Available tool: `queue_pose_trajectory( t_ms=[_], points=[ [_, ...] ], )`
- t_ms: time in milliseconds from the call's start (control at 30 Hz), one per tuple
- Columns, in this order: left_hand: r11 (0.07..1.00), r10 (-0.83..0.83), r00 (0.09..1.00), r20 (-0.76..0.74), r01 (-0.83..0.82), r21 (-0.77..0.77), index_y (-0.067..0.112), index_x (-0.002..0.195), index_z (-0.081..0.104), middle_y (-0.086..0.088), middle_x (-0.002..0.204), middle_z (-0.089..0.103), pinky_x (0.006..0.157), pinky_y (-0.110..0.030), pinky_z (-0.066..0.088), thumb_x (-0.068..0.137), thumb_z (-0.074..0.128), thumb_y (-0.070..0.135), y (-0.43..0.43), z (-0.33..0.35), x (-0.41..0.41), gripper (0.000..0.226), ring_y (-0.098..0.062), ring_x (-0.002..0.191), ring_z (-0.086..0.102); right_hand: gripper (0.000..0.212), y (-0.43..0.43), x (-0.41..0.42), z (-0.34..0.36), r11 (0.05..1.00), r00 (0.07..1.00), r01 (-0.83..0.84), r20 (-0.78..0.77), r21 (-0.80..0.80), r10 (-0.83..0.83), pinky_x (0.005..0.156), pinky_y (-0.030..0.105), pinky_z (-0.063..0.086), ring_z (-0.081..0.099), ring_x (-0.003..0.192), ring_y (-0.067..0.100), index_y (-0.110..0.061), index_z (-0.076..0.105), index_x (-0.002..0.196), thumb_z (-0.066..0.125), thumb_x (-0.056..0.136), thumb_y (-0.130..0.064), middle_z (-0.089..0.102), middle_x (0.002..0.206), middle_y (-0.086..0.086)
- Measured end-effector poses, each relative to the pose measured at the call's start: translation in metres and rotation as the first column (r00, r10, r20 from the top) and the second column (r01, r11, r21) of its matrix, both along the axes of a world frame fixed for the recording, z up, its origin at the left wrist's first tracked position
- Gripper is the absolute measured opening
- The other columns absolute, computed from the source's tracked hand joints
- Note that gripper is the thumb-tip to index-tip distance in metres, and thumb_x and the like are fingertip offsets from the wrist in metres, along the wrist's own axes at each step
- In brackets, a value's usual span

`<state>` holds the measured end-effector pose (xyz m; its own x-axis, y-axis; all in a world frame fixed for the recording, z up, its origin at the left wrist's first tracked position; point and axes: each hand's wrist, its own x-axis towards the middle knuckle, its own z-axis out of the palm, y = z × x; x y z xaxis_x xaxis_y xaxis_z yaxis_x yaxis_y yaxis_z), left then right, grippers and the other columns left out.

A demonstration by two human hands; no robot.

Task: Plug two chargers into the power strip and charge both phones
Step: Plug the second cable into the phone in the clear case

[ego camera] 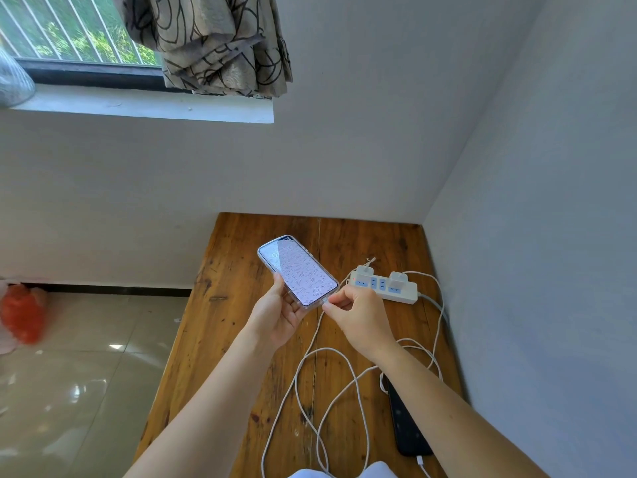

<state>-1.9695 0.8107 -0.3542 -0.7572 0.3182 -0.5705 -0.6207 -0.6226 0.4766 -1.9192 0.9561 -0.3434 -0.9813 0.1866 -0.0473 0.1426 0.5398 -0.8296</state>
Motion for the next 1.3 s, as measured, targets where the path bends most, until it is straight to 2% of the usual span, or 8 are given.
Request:
queue_pose_trajectory(
  t_ms=[467,700,867,1300],
  points=[
    [0.999,-0.032,0.999,-0.021,0.031,-0.03,0.015,0.135,0.043,-0.018,0.121,0.064,0.066,-0.032,0.06,0.099,0.037,0.035,0.0015,-0.0023,0.0014,0.042,-0.029,0.105,0.066,0.007,0.0049,0.0015,-0.0071,1.0,1.0,-0.01,0.022,0.011,0.01,0.052,0.006,0.043,0.061,0.072,0.004,-0.02,0.068,0.089,0.069,0.084,-0.025,0.062,0.078,-0.013],
    [0.999,-0.03,0.999,-0.021,0.03,-0.013,0.014,0.134,0.045,-0.017,0.118,0.067,0.065,-0.034,0.059,0.099,0.036,0.034,0.0013,-0.004,0.001,0.041,-0.029,0.102,0.067,0.007,0.006,0.0022,-0.0087,1.0,0.999,-0.018,0.027,0.008,0.018,0.056,0.008,0.043,0.061,0.073,0.005,-0.019,0.068,0.089,0.069,0.085,-0.024,0.062,0.079,-0.011],
    [0.999,-0.037,0.999,-0.016,0.036,-0.028,0.013,0.133,0.045,-0.017,0.12,0.065,0.073,-0.036,0.06,0.099,0.036,0.035,0.0015,-0.004,0.0001,0.041,-0.029,0.106,0.066,0.006,0.0061,0.0022,-0.0083,1.0,0.999,-0.028,0.03,0.011,0.028,0.055,0.008,0.044,0.061,0.073,0.005,-0.02,0.067,0.088,0.069,0.084,-0.024,0.062,0.079,-0.011],
    [0.999,-0.027,1.0,-0.009,0.027,-0.026,0.014,0.128,0.049,-0.015,0.115,0.068,0.064,-0.033,0.059,0.099,0.038,0.035,0.0,-0.0076,-0.0002,0.039,-0.027,0.101,0.068,0.005,0.0051,0.0008,-0.0088,0.999,0.999,-0.036,0.024,0.026,0.035,0.053,0.007,0.042,0.061,0.071,0.003,-0.022,0.065,0.086,0.069,0.085,-0.024,0.061,0.077,-0.014]
  ],
)
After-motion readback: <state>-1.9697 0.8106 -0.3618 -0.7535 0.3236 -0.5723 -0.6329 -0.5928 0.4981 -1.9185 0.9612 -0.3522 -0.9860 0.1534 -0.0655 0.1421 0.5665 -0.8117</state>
